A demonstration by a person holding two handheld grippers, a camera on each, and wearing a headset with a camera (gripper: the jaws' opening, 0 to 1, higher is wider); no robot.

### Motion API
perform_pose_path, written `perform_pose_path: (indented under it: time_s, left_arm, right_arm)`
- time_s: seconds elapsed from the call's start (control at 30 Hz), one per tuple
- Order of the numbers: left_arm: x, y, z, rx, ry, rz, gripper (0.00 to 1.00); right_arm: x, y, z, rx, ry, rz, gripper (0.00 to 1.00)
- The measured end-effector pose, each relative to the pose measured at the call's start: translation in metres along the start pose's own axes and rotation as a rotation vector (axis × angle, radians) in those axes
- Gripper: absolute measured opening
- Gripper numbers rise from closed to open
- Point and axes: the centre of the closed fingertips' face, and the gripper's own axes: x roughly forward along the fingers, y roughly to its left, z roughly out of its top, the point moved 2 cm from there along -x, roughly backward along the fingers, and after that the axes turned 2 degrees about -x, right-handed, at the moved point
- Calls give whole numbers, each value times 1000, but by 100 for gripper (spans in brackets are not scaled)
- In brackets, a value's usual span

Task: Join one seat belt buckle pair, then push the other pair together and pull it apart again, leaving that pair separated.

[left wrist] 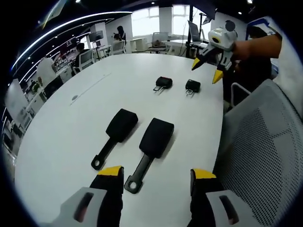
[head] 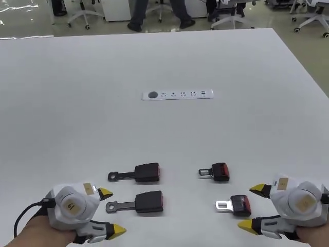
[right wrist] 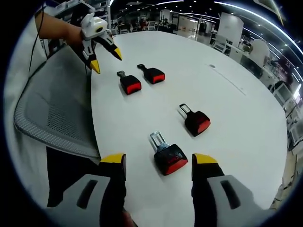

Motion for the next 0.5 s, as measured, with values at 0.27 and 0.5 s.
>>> perform_pose_path:
  time_s: [0.27, 0.5]
  left_arm:
    - [19, 2, 12, 62, 26, -41, 55]
    - [31, 6, 16, 106, 49, -66, 54]
  right_arm:
    - [9, -1, -2, -43, 38, 32, 49]
    - [16, -9, -4, -81, 66, 45, 46]
